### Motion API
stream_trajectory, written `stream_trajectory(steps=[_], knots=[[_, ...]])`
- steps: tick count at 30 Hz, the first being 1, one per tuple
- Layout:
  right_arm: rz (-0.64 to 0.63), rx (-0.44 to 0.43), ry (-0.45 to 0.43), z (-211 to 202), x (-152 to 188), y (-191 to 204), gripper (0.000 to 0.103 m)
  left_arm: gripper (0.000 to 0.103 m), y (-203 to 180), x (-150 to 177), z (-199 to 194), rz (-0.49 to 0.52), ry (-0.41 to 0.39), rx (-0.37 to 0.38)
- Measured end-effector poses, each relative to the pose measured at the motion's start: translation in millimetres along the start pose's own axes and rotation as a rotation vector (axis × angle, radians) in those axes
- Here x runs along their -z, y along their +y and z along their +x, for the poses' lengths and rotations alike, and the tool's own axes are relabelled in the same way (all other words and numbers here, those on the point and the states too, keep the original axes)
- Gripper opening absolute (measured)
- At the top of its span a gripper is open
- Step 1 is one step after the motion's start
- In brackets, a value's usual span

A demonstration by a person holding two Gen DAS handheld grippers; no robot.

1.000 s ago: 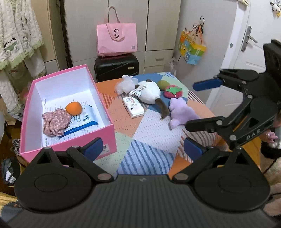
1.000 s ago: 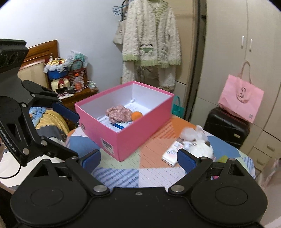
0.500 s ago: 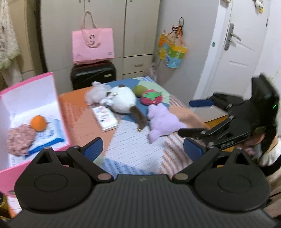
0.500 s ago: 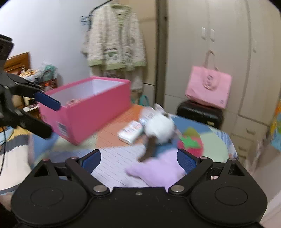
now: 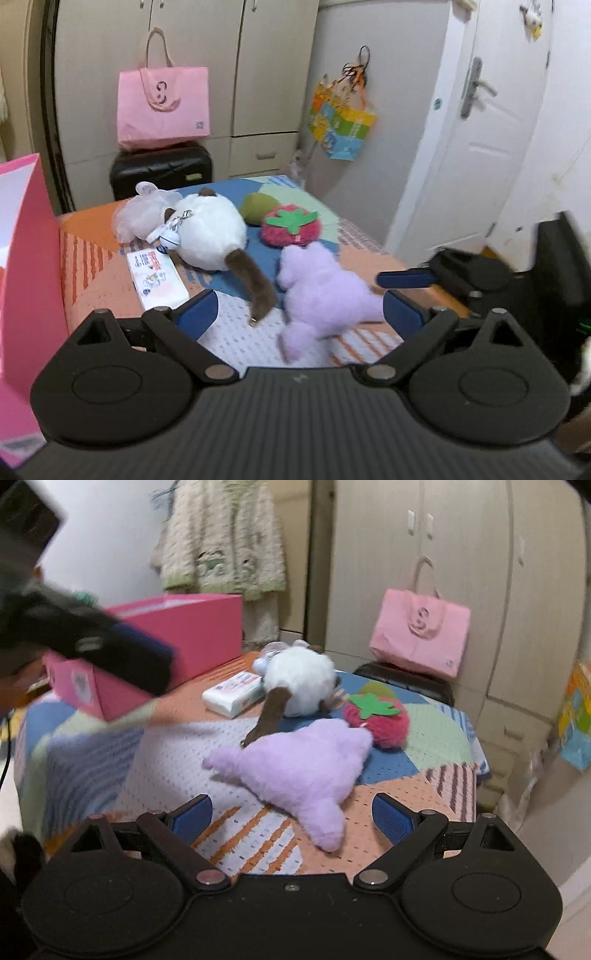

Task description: Organize soft objects

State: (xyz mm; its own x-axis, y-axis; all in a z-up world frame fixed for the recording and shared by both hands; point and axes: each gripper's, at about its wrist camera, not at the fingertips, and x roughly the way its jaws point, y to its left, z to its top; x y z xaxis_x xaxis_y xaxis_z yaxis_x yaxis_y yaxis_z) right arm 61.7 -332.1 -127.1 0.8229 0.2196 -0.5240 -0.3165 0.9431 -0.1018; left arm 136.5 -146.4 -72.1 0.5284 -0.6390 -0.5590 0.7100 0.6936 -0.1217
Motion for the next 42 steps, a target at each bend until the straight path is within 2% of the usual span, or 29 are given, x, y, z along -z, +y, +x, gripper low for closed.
stream_trajectory(steps=[4, 8, 11, 13, 15, 20, 23, 26, 28, 37, 42], knots=[[-0.038, 0.013, -0.029, 6.4, 4.4, 8.5, 0.096, 0.096, -5.2, 6.0, 16.7, 0.034, -0.029, 0.011], [0.070, -0.037, -0.034, 12.7, 7.3, -1.5, 0.097, 0.094, -4.1, 9.0, 25.8, -0.014, -0.032, 0.083], [0.080, -0.023, -0.038, 16.9, 8.4, -3.5, 0.103, 0.090, -3.7, 10.1, 36.0, -0.053, -0.010, 0.122], [0.091, -0.004, -0.037, 19.3, 7.5, -2.0, 0.103, 0.088, -4.2, 10.4, 44.4, -0.069, 0.003, 0.131], [0.101, 0.004, -0.039, 22.2, 6.7, -1.5, 0.103, 0.081, -6.5, 11.2, 50.6, -0.067, 0.011, 0.127], [0.137, 0.047, -0.057, 30.4, 5.4, 0.0, 0.102, 0.073, -13.7, 12.2, 55.4, -0.050, 0.006, 0.119], [0.141, 0.071, -0.090, 30.9, 7.3, 3.9, 0.092, 0.071, -18.3, 14.2, 57.6, -0.041, 0.003, 0.099], [0.144, 0.103, -0.125, 31.2, 10.5, 8.0, 0.085, 0.066, -22.4, 15.4, 58.7, -0.033, -0.020, 0.025], [0.143, 0.116, -0.143, 30.4, 12.1, 9.6, 0.075, 0.066, -23.1, 16.2, 57.8, -0.029, -0.031, 0.009], [0.152, 0.132, -0.164, 24.5, 15.6, 13.9, 0.066, 0.065, -24.9, 18.4, 53.7, -0.064, -0.012, -0.008], [0.149, 0.133, -0.164, 21.8, 14.9, 19.7, 0.065, 0.065, -27.3, 19.3, 45.5, -0.070, -0.010, -0.016]])
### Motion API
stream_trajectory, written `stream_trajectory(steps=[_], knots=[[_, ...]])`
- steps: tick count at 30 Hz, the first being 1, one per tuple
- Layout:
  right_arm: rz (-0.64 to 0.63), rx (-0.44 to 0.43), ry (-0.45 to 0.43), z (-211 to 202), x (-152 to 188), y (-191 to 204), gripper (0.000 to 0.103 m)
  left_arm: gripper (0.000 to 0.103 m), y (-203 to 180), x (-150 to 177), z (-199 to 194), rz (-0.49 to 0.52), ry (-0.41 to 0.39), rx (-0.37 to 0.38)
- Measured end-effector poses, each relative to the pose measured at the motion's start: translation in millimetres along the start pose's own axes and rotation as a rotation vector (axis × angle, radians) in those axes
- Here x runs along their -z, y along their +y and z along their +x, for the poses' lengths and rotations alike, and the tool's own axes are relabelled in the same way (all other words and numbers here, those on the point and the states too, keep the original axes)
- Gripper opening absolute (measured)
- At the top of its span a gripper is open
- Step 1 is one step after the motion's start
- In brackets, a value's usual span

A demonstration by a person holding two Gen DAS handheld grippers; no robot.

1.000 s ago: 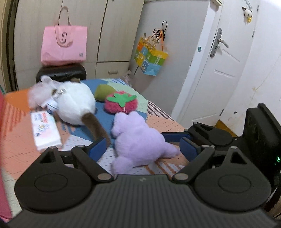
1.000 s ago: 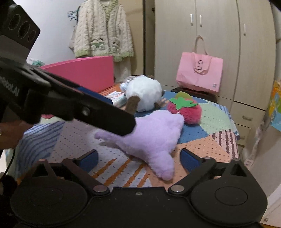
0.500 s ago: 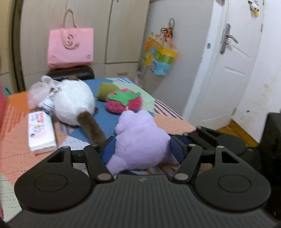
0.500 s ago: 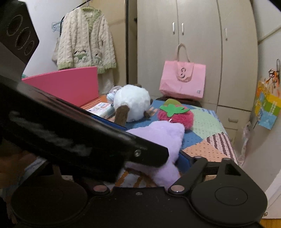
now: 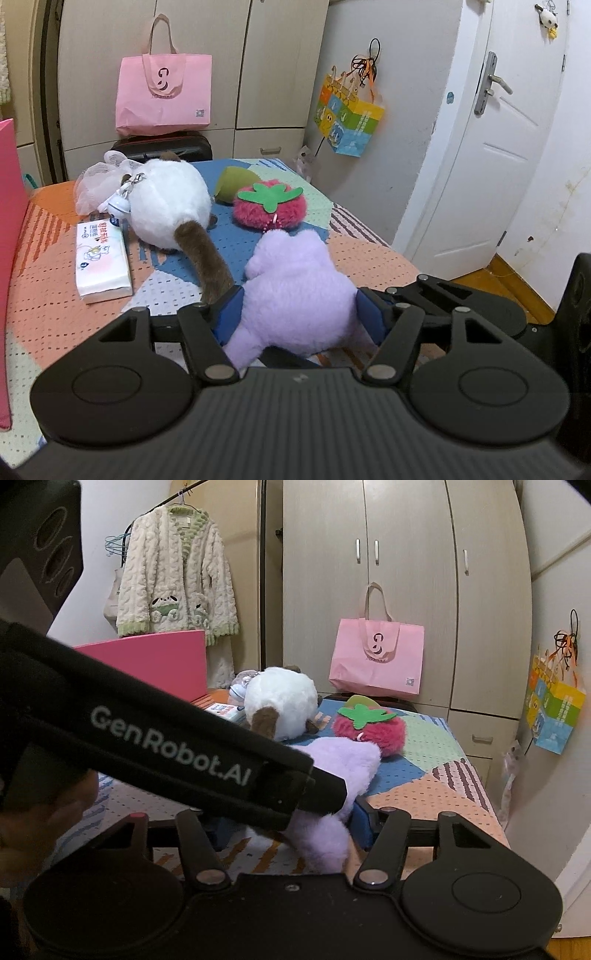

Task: Organize soft objects
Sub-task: 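Lower the left tool onto the lavender plush bear and close on it, then carry the lavender plush bear with the left tool over the pink shoebox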

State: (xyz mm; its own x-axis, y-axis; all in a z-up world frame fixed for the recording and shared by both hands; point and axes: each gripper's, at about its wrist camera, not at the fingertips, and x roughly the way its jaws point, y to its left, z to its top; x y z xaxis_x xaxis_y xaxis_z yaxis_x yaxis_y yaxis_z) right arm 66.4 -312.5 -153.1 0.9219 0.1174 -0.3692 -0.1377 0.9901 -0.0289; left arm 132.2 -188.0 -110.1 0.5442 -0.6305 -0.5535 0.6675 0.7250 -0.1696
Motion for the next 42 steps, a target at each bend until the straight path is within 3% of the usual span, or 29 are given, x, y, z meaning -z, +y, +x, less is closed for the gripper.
stream_trajectory(steps=[12, 16, 20, 28, 42], knots=[[0.041, -0.057, -0.004, -16.5, -7.0, 15.0, 0.066, 0.064, -7.7, 4.2, -33.9, 0.006, 0.004, -0.071], [0.082, -0.100, 0.059, -16.3, -11.9, 20.2, 0.065, 0.064, -5.3, 4.9, -38.3, -0.016, 0.063, -0.104], [0.119, -0.147, 0.129, -15.6, -17.3, 24.3, 0.065, 0.064, -2.0, 8.3, -50.2, -0.032, 0.063, -0.108], [0.047, -0.164, 0.157, -28.8, -29.7, 47.3, 0.065, 0.064, 0.6, 14.0, -83.8, -0.042, 0.055, -0.108], [0.007, -0.326, 0.181, -52.4, -57.9, 92.6, 0.065, 0.064, 23.2, 21.3, -162.3, -0.114, 0.048, -0.148]])
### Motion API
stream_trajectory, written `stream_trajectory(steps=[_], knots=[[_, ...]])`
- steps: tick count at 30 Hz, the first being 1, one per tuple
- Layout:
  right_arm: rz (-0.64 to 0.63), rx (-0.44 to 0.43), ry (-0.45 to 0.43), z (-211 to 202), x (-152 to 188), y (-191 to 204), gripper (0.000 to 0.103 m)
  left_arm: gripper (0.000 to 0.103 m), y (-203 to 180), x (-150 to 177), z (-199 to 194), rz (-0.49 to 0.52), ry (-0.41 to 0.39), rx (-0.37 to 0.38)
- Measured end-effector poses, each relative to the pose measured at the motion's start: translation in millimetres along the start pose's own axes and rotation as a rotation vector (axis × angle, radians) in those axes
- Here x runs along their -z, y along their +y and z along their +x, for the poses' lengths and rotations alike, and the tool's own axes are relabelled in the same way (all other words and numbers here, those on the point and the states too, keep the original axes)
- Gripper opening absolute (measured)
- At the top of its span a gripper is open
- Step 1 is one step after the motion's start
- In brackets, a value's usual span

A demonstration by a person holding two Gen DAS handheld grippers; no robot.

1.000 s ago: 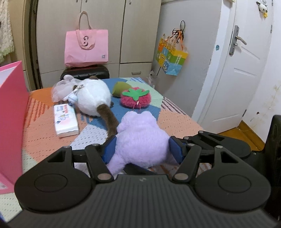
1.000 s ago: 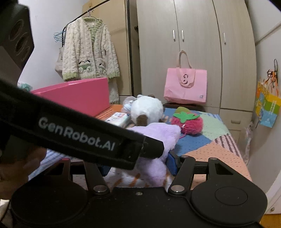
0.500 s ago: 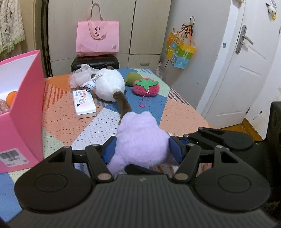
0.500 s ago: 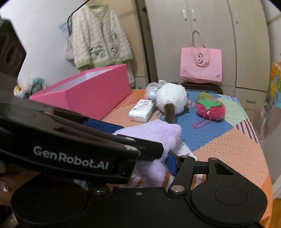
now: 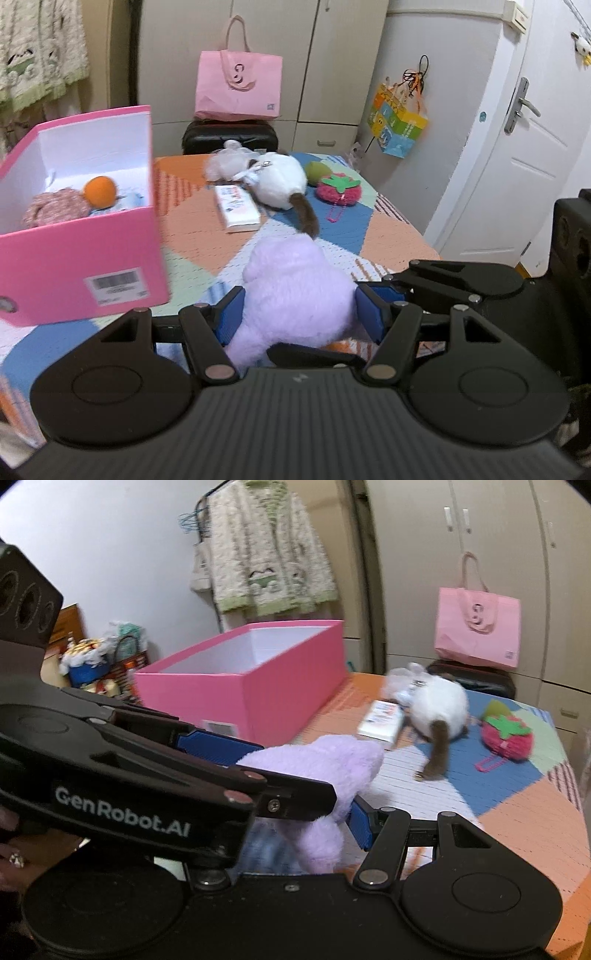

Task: Organize soft objects
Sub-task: 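Carry the lavender plush bear with the left tool over the pink shoebox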

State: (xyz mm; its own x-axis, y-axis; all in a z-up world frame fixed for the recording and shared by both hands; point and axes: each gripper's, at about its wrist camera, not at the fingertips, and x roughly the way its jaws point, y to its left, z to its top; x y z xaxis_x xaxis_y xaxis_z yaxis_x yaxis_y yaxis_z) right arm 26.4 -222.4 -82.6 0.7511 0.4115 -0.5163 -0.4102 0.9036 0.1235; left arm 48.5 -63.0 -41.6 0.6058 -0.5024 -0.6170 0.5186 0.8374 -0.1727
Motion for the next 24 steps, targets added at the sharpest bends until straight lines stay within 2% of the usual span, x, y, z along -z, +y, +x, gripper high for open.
stream_trajectory(steps=[10, 13, 19, 24], knots=[[-0.132, -0.152, -0.053, -5.7, -34.7, 50.1, 0.064, 0.063, 24.2, -8.8, -71.0, -0.014, -0.079, -0.096], [-0.154, -0.179, -0.081, -4.2, -48.8, 59.9, 0.064, 0.063, 36.1, -19.7, -86.1, -0.001, -0.107, -0.099], [-0.204, -0.189, -0.133, -1.8, -81.7, 69.7, 0.064, 0.063, 51.2, -41.6, -98.4, 0.021, -0.179, -0.113], [-0.212, -0.207, -0.148, 14.8, -107.9, 66.3, 0.064, 0.063, 72.6, -62.5, -89.9, -0.013, -0.188, -0.129]])
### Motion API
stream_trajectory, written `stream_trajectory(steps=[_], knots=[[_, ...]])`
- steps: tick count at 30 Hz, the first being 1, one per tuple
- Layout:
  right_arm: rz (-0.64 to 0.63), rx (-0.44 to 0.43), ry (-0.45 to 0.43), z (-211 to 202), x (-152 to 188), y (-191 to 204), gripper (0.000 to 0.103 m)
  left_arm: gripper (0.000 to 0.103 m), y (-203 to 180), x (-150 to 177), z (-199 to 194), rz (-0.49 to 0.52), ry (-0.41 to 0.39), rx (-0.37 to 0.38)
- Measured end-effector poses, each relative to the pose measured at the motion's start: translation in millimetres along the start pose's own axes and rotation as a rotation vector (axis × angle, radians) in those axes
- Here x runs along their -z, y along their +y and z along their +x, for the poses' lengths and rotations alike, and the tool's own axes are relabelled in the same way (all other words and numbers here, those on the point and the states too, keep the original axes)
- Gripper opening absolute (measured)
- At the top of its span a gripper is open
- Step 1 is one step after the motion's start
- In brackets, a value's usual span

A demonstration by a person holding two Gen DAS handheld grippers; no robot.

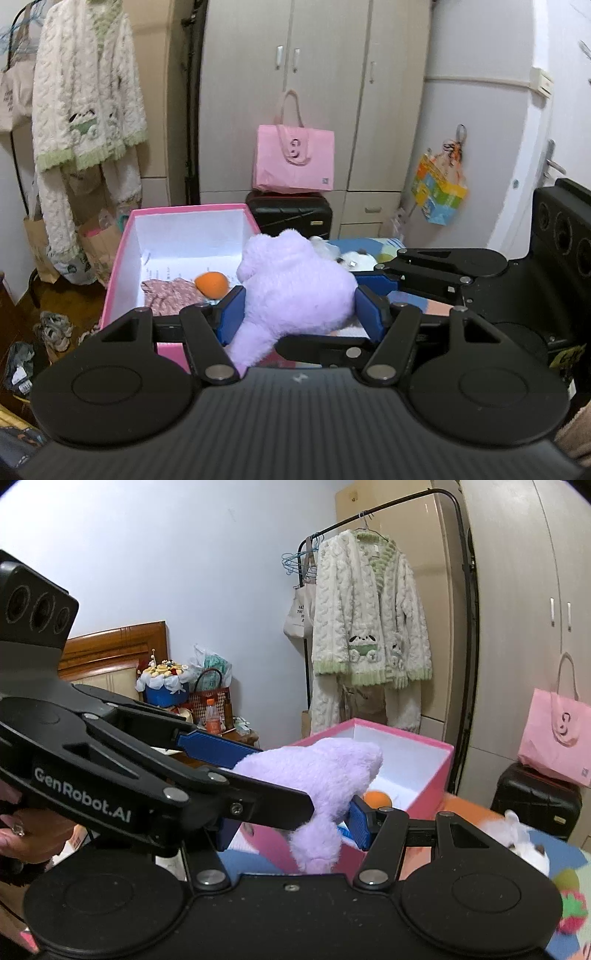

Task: Organize soft objects
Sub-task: 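Carry the lavender plush bear with the left tool over the pink shoebox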

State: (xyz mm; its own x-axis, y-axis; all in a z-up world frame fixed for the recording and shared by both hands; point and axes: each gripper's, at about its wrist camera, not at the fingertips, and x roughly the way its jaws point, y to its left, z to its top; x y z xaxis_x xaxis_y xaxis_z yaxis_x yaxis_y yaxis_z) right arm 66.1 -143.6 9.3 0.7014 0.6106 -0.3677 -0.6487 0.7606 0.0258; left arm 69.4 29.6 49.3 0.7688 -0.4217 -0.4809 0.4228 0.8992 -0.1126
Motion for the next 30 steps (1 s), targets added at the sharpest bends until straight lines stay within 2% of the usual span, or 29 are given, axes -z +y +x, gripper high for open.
stream_trajectory(steps=[5, 11, 20, 27, 30], knots=[[0.013, -0.041, 0.054, 35.8, -19.5, -19.8, 0.064, 0.063, 30.7, -16.1, 29.9, -0.078, 0.045, -0.006], [0.081, -0.077, 0.178, 86.9, -36.2, -44.5, 0.064, 0.063, 72.2, -27.9, 72.4, -0.193, 0.136, 0.028], [0.156, -0.094, 0.357, 140.3, -28.2, -62.7, 0.064, 0.063, 111.8, -17.0, 116.0, -0.315, 0.267, 0.040], [0.150, -0.117, 0.428, 162.5, -19.5, -66.7, 0.064, 0.063, 125.0, -4.0, 134.2, -0.383, 0.283, 0.042], [0.151, -0.115, 0.440, 167.3, -16.8, -67.8, 0.064, 0.064, 124.8, -1.7, 136.7, -0.377, 0.281, 0.039]])
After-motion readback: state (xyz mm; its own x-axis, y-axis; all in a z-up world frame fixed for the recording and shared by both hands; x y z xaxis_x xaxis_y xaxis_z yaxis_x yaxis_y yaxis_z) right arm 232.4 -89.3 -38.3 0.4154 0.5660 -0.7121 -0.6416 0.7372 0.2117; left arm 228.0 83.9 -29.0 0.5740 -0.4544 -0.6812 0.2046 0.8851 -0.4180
